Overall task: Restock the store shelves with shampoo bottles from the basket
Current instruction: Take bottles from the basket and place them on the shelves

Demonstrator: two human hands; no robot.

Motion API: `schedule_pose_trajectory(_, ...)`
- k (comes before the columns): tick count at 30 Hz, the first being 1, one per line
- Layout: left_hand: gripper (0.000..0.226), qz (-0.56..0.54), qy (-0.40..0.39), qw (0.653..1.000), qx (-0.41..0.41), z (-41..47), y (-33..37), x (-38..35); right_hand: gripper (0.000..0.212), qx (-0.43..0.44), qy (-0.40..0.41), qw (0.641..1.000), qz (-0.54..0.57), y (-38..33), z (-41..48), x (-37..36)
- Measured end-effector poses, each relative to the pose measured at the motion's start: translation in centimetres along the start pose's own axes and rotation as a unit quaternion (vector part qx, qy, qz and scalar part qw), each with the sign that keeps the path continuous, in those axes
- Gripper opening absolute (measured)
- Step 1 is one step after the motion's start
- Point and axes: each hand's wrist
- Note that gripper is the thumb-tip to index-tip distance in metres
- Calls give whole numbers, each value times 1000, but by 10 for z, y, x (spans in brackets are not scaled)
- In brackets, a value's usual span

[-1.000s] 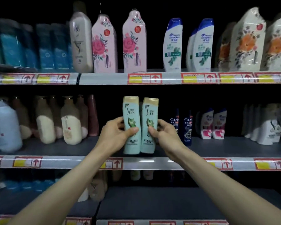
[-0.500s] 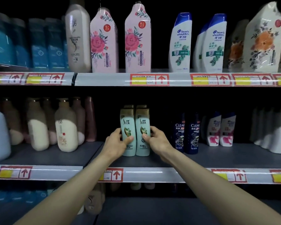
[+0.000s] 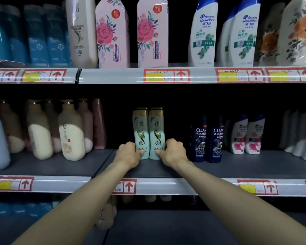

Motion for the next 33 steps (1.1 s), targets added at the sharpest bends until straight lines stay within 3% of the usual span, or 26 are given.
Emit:
schedule_pose_trajectory(6, 41, 60, -14, 998, 23, 17, 13, -7, 24, -10, 18, 999, -35, -1, 16, -9)
schedule_pose_trajectory(19, 46, 117, -32, 992, 39, 19, 26, -13, 39, -46, -7, 999, -22, 3, 29, -11)
schedule_pose_trajectory(25, 59, 119, -5, 992, 46, -28, 35, -1, 21, -16, -21, 1000, 14, -2, 3, 17)
schedule_pose_trajectory(28, 48, 69, 33, 997, 3, -66, 43, 11, 34, 46, -35, 996, 64, -3, -34, 38)
schedule_pose_trajectory(33, 31, -93, 143, 980, -102, -150, 63, 13, 34, 142, -46, 984, 94, 15, -121, 72)
Point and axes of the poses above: each hand's wrist, its own z-axis towards the middle knuckle, its own x-axis out of the back of the hand, y = z × x, and after that the axes turned 12 degrees about z, right-handed
